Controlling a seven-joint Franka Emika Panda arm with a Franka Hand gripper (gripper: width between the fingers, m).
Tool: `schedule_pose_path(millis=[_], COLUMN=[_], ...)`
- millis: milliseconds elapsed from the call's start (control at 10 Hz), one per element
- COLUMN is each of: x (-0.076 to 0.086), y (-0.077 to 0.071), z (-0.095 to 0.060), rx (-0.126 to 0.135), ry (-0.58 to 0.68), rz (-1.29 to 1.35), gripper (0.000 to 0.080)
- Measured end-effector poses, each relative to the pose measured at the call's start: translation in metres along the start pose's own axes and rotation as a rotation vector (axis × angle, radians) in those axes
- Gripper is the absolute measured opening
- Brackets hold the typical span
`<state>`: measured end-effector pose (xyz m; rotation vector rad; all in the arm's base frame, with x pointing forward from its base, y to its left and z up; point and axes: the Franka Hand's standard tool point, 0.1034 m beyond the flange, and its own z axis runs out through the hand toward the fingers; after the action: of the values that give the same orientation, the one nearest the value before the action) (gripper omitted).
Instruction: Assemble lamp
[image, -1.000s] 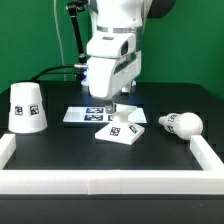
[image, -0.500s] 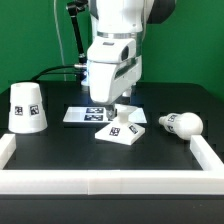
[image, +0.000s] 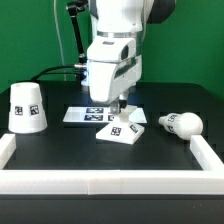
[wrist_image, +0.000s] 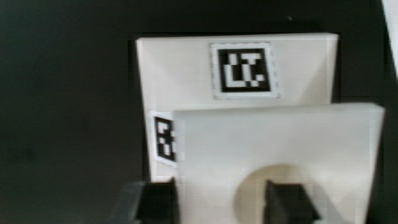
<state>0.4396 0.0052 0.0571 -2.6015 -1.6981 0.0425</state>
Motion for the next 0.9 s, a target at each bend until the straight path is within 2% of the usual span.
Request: schedule_pose_path(millis=[100, 500, 600, 900], x=[0.0, -0.001, -0.001, 0.002], y=[0.001, 0.007, 0.01, 0.016], z=[-0.002, -0.006, -0.008, -0.01], rx=[-0.001, 0.003, 0.006, -0.001], ry=[0.0, -0.005, -0.008, -0.004], rz=[0.0, 0.004, 0.005, 0.007], gripper=[0.0145, 0.0145, 0.0043, 0.001])
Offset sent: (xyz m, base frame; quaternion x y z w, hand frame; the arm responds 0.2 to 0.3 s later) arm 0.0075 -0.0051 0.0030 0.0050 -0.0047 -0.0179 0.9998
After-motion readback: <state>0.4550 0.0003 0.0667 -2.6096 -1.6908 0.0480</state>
